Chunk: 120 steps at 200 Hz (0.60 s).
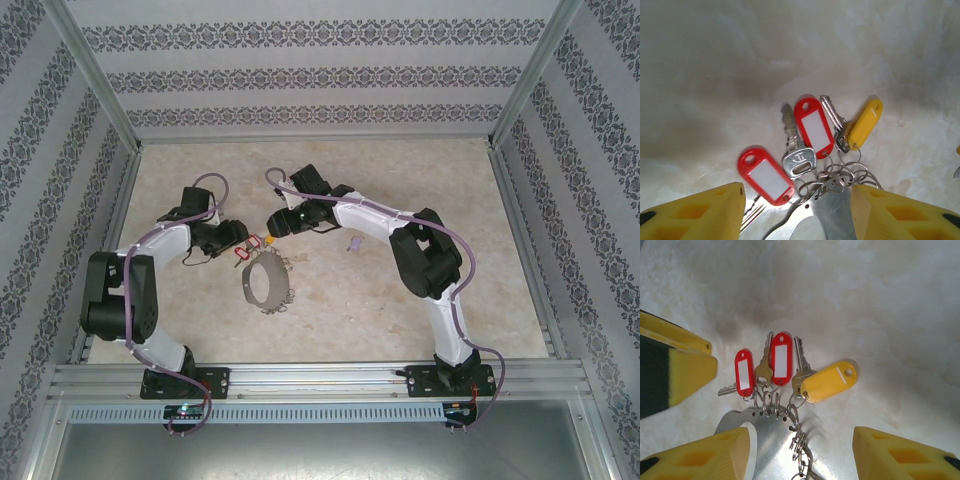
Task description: Put the keys on the keyring
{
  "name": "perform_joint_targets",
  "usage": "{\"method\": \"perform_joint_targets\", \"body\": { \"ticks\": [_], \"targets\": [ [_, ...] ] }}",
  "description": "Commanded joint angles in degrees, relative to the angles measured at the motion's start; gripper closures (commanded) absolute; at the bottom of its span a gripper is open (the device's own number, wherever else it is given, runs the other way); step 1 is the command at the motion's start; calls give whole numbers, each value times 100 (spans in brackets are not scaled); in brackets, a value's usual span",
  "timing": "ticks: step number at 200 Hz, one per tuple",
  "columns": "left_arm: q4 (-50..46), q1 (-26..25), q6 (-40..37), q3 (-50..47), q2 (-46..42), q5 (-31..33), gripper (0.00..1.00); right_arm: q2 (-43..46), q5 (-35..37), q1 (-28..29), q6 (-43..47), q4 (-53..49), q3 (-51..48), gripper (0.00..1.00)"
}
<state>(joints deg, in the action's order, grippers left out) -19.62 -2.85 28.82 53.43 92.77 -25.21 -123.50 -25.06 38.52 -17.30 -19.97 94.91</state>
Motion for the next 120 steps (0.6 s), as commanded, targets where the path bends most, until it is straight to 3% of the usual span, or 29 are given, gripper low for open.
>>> {"method": "perform_joint_targets", "body": {
  "ticks": [1,74,120],
  "targets": [
    [125,-282,-148,280,205,259,42,-106,-50,93,-72,-77,14,45],
    [-193,-726,-382,462,540,1031,38,-159,-30,109,-107,-43,-147,47],
    [-296,-826,-479,435,676,1148,38,-56,18,-3,-129,17,-309,47]
  ]
}}
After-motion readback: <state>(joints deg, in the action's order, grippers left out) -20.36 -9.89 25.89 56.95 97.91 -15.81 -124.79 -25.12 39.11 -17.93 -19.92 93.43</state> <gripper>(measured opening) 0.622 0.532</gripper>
